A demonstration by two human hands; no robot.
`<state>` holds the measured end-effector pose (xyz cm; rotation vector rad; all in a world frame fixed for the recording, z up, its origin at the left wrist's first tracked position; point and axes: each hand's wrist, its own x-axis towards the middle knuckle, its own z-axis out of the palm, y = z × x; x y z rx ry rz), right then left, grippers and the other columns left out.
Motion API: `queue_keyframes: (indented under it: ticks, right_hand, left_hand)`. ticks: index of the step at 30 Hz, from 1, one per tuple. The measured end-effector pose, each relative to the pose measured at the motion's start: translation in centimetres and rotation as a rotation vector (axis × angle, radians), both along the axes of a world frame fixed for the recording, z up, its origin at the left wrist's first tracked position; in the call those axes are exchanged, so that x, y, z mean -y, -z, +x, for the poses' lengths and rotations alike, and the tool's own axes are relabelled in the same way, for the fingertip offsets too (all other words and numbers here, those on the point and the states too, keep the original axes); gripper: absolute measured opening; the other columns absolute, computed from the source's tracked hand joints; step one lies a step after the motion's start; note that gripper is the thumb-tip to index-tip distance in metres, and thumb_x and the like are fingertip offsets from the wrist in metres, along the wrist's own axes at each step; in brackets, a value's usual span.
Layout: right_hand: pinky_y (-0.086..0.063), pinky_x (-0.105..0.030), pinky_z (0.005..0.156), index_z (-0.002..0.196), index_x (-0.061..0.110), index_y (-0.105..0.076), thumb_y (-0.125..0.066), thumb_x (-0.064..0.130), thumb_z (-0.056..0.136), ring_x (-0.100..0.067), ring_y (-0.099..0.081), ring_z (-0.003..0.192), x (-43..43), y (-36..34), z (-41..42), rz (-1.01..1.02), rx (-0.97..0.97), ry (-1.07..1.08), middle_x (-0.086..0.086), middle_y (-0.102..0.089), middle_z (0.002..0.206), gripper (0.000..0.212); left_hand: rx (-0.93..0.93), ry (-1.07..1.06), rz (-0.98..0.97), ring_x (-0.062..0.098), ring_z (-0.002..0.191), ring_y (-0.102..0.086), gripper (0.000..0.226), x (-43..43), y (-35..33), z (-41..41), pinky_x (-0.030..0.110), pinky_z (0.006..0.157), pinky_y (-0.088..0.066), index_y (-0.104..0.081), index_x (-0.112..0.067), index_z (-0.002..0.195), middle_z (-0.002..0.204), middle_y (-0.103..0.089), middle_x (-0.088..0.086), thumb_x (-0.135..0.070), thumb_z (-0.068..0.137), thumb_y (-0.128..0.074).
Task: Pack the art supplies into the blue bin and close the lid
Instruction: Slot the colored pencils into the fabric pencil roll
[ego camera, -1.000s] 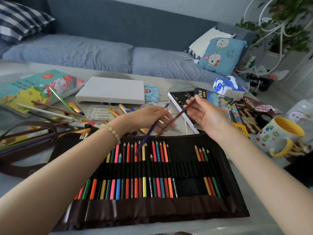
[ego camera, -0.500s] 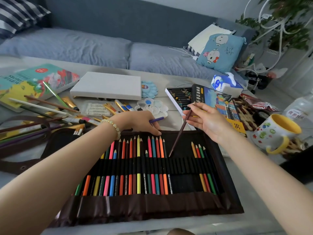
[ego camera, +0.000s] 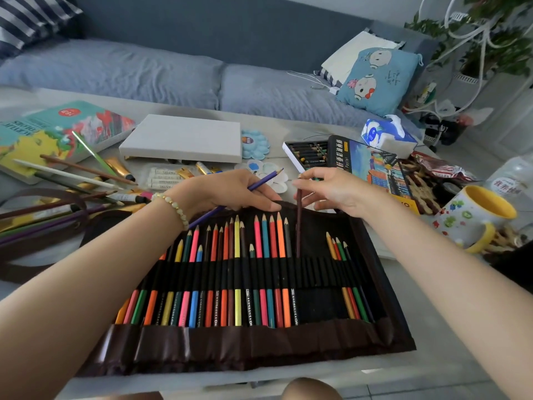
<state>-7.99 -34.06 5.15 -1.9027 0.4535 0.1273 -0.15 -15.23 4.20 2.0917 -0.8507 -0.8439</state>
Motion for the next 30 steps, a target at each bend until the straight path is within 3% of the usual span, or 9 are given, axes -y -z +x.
queue_keyframes:
  ticks: [3, 8, 12, 17, 21, 24, 25, 30]
  right_hand:
    - [-0.046, -0.014, 0.048, 0.102, 0.017, -0.062, -0.071, 0.026, 0.083, -0.004, -0.058, 0.061, -1.0, -0.3, 0.2, -0.076, -0.1, -0.123, 0.004, -0.064, 0.076, 0.023]
    - [-0.043, -0.013, 0.045, 0.09, 0.018, -0.064, -0.068, 0.024, 0.085, -0.005, -0.05, 0.058, -1.3, -0.2, -0.1, 0.135, -0.052, -0.037, 0.003, -0.058, 0.079, 0.009]
    - [-0.036, -0.015, 0.042, 0.089, 0.014, -0.066, -0.073, 0.027, 0.08, -0.006, -0.044, 0.049, -1.5, 0.3, -1.9, -0.088, -0.138, -0.204, 0.002, -0.052, 0.065, 0.018]
    - [-0.032, -0.016, 0.041, 0.092, 0.01, -0.071, -0.072, 0.035, 0.079, -0.01, -0.039, 0.048, -1.5, 0.6, -3.8, -0.155, -0.126, -0.241, 0.0, -0.05, 0.056, 0.028]
    - [-0.034, -0.017, 0.041, 0.107, 0.016, -0.069, -0.066, 0.034, 0.086, -0.007, -0.042, 0.047, -1.6, 0.8, -3.0, -0.117, 0.012, -0.081, 0.003, -0.048, 0.062, 0.028]
    - [-0.034, -0.017, 0.041, 0.112, 0.017, -0.068, -0.067, 0.035, 0.086, -0.008, -0.042, 0.049, -2.4, 0.6, -1.4, 0.072, 0.112, 0.098, 0.003, -0.049, 0.068, 0.032]
    - [-0.035, -0.017, 0.041, 0.109, 0.016, -0.069, -0.069, 0.034, 0.084, -0.007, -0.042, 0.05, -2.7, 0.5, -0.9, 0.137, 0.113, 0.128, 0.003, -0.05, 0.07, 0.031]
    - [-0.044, -0.016, 0.051, 0.091, 0.019, -0.072, -0.073, 0.029, 0.08, -0.004, -0.054, 0.06, -3.9, 1.0, 0.0, 0.193, 0.08, 0.13, 0.005, -0.063, 0.08, 0.016]
  left_hand:
    - [-0.026, 0.004, -0.013, 0.009, 0.06, -0.04, 0.008, -0.2, 0.0, 0.0, 0.02, 0.055, -0.031, -0.069, -0.03, 0.09, 0.063, -0.05, -0.005, -0.032, 0.083, -0.07]
    - [-0.02, 0.003, 0.024, 0.008, 0.058, -0.042, 0.014, -0.2, 0.5, 0.6, 0.019, 0.054, -0.035, -0.069, -0.032, 0.096, 0.058, -0.052, -0.01, -0.037, 0.083, -0.069]
    - [-0.02, -0.024, 0.016, 0.007, 0.057, -0.043, 0.016, -0.2, 1.0, 0.9, 0.02, 0.055, -0.035, -0.069, -0.033, 0.098, 0.052, -0.055, -0.016, -0.037, 0.083, -0.069]
    - [-0.04, -0.051, 0.048, 0.01, 0.055, -0.039, 0.023, 0.0, 1.5, 1.0, 0.021, 0.053, -0.034, -0.071, -0.028, 0.103, 0.052, -0.049, -0.011, -0.037, 0.082, -0.07]
    - [0.027, -0.022, 0.084, 0.006, 0.058, -0.048, 0.018, 0.4, 1.1, 0.6, 0.02, 0.06, -0.04, -0.071, -0.029, 0.101, 0.059, -0.054, -0.014, -0.038, 0.087, -0.065]
    - [0.09, -0.004, 0.1, 0.012, 0.083, -0.059, 0.019, 0.8, 0.9, 0.3, 0.027, 0.087, -0.045, -0.071, -0.028, 0.1, 0.081, -0.063, -0.009, -0.039, 0.087, -0.064]
    - [0.099, -0.006, 0.102, 0.012, 0.084, -0.059, 0.019, 0.9, 0.8, 0.2, 0.029, 0.09, -0.044, -0.07, -0.027, 0.101, 0.081, -0.063, -0.009, -0.038, 0.087, -0.064]
    - [0.12, -0.007, 0.113, 0.008, 0.065, -0.052, 0.026, 1.0, 0.8, 0.1, 0.025, 0.076, -0.046, -0.069, -0.024, 0.108, 0.075, -0.06, -0.006, -0.038, 0.087, -0.064]
